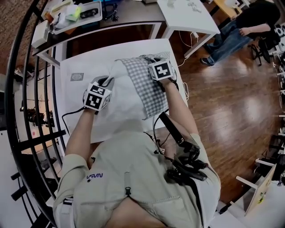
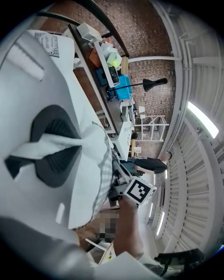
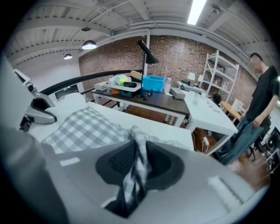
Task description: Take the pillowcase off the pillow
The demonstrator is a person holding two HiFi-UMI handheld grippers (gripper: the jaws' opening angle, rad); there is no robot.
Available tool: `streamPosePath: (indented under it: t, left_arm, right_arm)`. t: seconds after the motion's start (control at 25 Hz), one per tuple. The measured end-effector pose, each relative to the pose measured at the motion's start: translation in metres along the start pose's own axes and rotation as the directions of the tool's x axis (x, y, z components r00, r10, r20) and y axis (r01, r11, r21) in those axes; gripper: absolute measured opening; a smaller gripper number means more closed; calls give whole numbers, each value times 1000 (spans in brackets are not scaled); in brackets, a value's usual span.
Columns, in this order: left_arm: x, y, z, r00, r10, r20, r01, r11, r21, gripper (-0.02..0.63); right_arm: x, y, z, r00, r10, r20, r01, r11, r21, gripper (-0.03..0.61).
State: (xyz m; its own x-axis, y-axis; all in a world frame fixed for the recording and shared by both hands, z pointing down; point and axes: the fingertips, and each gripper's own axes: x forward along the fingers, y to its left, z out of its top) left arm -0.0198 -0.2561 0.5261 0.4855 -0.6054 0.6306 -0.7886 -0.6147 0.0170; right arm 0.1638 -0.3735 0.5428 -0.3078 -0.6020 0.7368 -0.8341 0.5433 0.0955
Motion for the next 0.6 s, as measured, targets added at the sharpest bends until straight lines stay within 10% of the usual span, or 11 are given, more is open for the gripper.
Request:
streamPosePath:
  t: [0.6]
  left_arm:
    - [-138, -32, 35, 944, 24, 328, 17, 992, -124, 20]
  right_arm:
    - [-66, -99, 7, 930, -341, 141, 307, 927, 217, 23]
